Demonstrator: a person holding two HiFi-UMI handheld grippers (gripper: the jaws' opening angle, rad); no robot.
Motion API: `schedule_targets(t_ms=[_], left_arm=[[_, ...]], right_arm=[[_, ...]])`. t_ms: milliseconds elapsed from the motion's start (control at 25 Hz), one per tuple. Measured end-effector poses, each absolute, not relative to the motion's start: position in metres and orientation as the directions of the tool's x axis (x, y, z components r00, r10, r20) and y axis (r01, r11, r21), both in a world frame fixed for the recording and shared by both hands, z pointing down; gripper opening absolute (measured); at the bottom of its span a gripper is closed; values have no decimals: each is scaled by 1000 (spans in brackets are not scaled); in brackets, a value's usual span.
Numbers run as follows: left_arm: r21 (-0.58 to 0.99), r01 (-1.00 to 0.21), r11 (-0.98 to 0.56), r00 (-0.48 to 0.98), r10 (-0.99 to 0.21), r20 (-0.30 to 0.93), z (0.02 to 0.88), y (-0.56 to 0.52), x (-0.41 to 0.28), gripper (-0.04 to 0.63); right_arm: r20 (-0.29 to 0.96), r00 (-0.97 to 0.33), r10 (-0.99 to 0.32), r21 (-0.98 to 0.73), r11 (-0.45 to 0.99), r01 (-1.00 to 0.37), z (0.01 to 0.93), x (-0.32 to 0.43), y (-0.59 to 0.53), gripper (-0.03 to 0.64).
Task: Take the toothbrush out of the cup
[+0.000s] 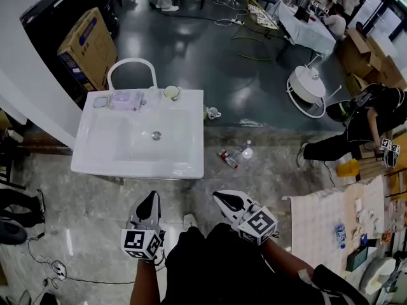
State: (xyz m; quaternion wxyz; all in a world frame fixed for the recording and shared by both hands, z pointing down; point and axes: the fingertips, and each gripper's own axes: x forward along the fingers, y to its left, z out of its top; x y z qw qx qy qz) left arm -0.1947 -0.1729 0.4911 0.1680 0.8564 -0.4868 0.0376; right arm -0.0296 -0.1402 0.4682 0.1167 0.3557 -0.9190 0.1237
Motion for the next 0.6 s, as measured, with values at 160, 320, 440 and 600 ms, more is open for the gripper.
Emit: schedule_targets(t_ms=[160,320,440,600], left_arm=[[255,-844,-472,526,-821,222,490,-183,-200,8],[246,-845,-475,527,-820,224,489,-192,-198,9],[240,-847,-474,524,-820,228,488,-198,-195,9],[231,-854,-467,515,-824,236,488,-212,-189,9]], right_arm=[[311,-712,-629,-158,705,-691,472,-34,-150,12],[302,-716,-629,-158,708,-688,471,-33,-159,12],[304,-717,-627,-156,709,-687,475,-29,-168,12],[302,-720,-625,-167,709,-685,475,-23,-188,12]])
